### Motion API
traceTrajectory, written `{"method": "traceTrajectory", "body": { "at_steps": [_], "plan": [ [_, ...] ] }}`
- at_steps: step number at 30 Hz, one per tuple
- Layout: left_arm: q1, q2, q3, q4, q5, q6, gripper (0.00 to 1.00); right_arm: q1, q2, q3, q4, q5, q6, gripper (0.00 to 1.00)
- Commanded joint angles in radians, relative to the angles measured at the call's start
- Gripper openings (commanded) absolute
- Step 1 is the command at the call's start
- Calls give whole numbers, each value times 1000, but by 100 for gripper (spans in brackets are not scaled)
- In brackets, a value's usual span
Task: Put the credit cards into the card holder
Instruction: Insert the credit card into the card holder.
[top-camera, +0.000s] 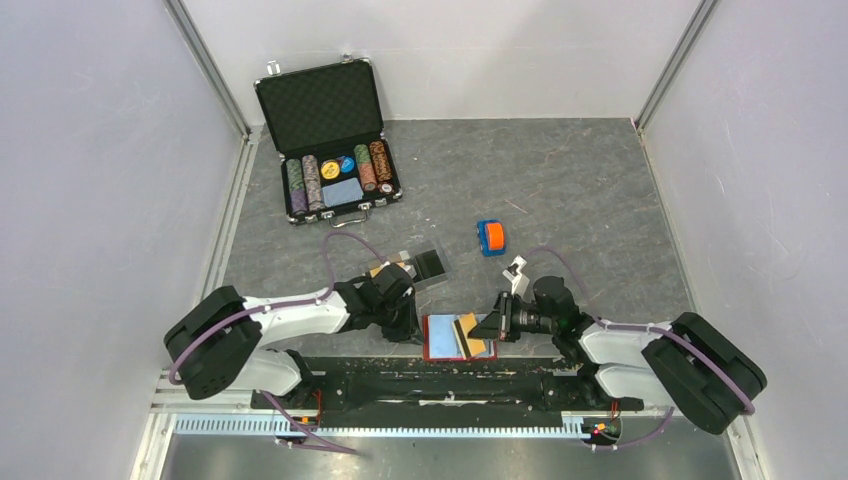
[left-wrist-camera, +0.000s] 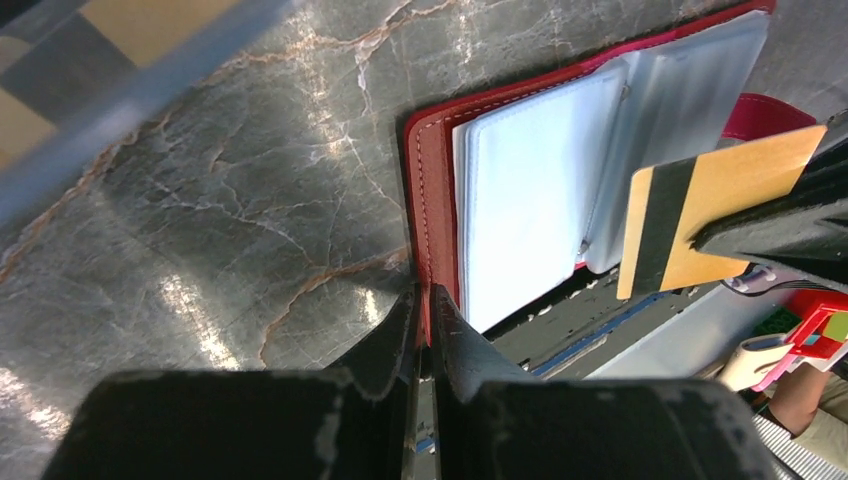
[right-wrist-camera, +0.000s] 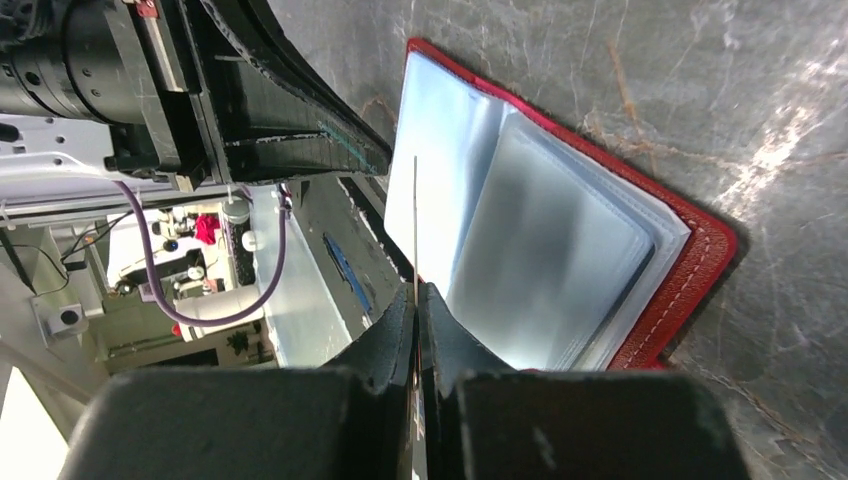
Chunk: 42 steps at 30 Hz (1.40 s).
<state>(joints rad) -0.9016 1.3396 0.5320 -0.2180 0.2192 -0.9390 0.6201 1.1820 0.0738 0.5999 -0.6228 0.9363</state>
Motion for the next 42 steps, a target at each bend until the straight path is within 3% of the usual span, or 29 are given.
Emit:
{"method": "traceTrajectory", "body": {
  "at_steps": [1,9,26,37,42],
  "plan": [
    [-12,37,45,57,-3,-40,11,27,55,-8,79,17,16,0],
    [-26,110,65,57,4,-41,9,41,58,37,-48,74,-60,0],
    [-36,142,84,5,-22,-39,3,25,-122,86,-297,181,-135,0],
    [-37,153,91,1,-18,-34,3,19,-72,78,-261,169,-118,0],
    [-38,154,90,2,-17,-34,2,16,-122,60,-282,216,-101,0]
  ]
}}
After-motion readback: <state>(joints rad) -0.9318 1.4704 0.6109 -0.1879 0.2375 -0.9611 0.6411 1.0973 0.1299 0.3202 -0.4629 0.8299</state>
